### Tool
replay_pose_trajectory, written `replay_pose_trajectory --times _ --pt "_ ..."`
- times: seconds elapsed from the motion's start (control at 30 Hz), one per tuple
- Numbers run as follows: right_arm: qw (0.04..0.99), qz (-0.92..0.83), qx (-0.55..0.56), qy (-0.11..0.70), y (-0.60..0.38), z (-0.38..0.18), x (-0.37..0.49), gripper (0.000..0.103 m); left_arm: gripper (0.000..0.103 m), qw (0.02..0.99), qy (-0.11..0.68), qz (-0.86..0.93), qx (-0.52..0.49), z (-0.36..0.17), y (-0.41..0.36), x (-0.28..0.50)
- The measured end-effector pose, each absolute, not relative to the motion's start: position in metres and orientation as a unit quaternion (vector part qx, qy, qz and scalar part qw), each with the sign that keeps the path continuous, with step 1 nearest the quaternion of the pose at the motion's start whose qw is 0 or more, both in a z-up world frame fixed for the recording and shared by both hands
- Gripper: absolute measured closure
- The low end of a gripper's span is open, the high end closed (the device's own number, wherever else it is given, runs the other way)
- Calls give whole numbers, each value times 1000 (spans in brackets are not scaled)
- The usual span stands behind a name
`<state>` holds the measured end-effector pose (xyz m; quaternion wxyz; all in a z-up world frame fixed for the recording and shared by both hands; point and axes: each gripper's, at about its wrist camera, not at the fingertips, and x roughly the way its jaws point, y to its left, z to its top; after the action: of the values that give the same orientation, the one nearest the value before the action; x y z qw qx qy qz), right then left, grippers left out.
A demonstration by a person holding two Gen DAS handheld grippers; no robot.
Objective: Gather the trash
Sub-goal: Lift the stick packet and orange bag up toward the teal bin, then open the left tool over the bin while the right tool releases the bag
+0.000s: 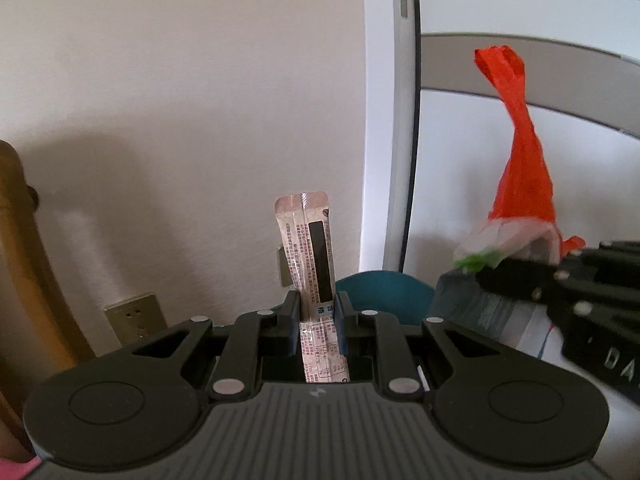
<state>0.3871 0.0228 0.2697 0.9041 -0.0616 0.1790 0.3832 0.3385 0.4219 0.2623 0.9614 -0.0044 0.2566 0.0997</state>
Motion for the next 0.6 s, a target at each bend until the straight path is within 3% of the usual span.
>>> replay_pose_trajectory --times 0.23,0.6 --pt "888 394 -87 222 49 222 399 99 85 950 299 85 0 235 419 363" --pt "875 375 -106 288 63 197 403 98 85 925 371 81 19 200 416 374"
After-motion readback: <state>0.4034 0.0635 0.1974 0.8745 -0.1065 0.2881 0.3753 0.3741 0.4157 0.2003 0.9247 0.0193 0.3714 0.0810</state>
